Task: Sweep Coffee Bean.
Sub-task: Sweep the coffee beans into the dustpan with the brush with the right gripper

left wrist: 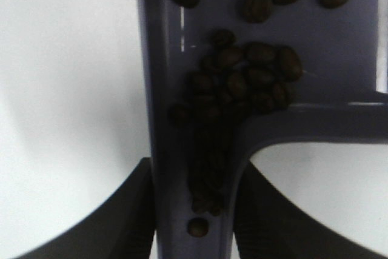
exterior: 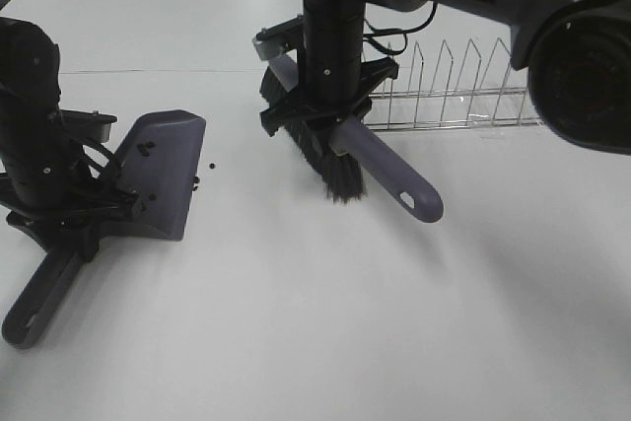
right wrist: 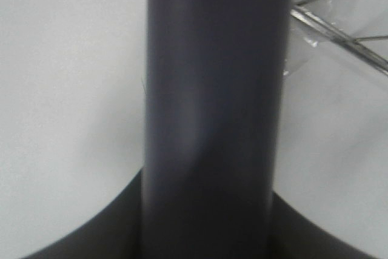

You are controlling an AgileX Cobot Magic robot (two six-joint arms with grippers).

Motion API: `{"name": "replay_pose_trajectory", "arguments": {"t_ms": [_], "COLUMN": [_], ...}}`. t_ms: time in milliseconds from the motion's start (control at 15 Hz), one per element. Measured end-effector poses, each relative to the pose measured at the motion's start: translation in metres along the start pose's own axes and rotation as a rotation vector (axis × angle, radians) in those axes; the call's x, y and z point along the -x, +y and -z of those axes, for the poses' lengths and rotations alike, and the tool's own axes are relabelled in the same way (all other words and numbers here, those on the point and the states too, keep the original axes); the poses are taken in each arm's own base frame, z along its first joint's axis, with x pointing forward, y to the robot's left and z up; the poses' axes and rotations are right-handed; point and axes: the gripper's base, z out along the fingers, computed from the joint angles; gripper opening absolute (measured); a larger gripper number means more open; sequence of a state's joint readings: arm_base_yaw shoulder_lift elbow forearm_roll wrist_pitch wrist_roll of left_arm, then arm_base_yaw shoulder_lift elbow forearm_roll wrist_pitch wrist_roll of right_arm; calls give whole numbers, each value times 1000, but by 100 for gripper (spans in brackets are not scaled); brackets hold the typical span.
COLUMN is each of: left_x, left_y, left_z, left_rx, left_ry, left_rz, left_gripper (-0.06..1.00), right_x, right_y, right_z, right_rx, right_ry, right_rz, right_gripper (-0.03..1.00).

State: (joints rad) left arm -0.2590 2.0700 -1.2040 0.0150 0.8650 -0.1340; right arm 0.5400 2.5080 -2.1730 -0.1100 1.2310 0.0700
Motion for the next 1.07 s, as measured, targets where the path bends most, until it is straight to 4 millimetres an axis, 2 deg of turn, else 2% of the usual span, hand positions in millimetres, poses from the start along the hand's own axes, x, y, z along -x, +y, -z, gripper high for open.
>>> {"name": "replay_pose_trajectory", "arguments": {"t_ms": [267, 333, 400, 533, 800, 1067], "left_x": [1, 1, 1, 1, 1, 1], "left_y": [-1, -1, -1, -2, -2, -2], "left_z": [0, 0, 0, 0, 0, 0], "left_rx": [-6, -13, -13, -20, -21, -21], "left_ry": [-8, -8, -12, -12, -12, -12], "left_rz": [-2, -1, -14, -12, -13, -13], "left_gripper": [34, 34, 34, 34, 34, 34], "right_x": [-1, -1, -2, 2, 18, 19], "right_y": [21, 30, 50, 66, 80, 89], "right_z": [-7, -11, -24, -26, -26, -25], "right_rx": [16, 22, 33, 61, 153, 262], "right_ry": [7, 9, 32, 17, -51, -51], "right_rz": [15, 29, 60, 75, 49, 23], "right_gripper": [28, 28, 28, 28, 28, 28]}}
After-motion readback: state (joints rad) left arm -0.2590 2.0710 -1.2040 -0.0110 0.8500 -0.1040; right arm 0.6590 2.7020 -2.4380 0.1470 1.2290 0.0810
